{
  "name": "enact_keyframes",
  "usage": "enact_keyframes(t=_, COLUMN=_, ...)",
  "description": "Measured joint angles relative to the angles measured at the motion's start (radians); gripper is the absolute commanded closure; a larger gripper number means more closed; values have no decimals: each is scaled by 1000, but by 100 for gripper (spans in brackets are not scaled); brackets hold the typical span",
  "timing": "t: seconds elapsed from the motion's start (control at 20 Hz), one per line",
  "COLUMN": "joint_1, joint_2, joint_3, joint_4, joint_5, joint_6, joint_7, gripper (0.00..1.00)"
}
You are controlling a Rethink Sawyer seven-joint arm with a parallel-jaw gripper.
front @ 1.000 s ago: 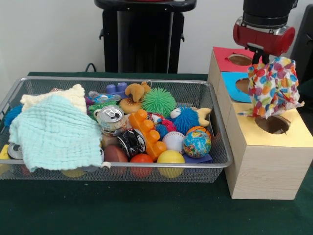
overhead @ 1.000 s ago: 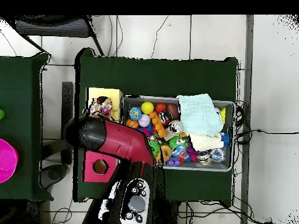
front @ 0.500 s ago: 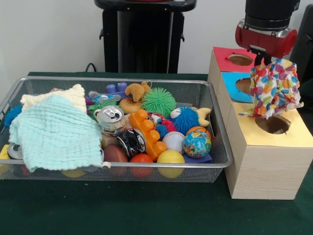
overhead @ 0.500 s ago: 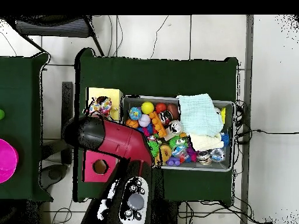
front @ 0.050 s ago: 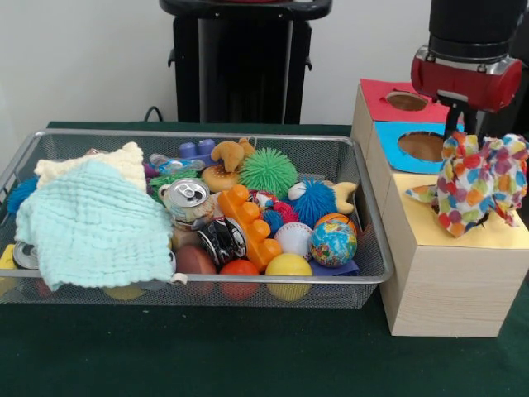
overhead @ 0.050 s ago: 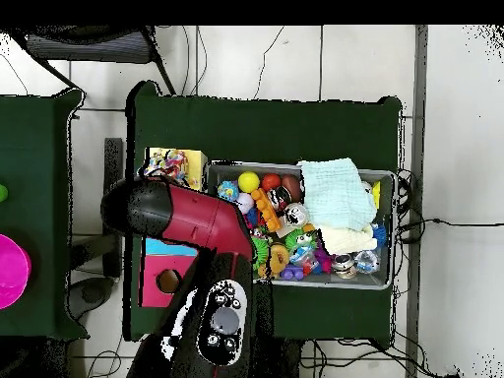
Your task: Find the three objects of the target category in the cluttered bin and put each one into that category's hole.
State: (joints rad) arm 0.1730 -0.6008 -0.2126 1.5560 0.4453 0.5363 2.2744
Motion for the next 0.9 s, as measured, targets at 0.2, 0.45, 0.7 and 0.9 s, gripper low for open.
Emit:
enact_keyframes(t=0.2, joint_1=1, joint_2=6, joint_3=0, joint_4=-27, joint_5=0, joint_6=0, joint_7=0, gripper=100)
enact_keyframes(t=0.45, joint_1=1, joint_2=6, joint_3=0, joint_4=-44, joint_5=0, joint_6=0, joint_7=0, gripper=100)
enact_keyframes(t=0.7, joint_1=3, joint_2=6, joint_3=-2, joint_4=-53, joint_5=0, joint_6=0, joint_7=0, gripper=100)
enact_keyframes(t=0.9, joint_1=3, joint_2=7, joint_3=-2, joint_4=-54, joint_5=0, joint_6=0, joint_7=0, gripper=100)
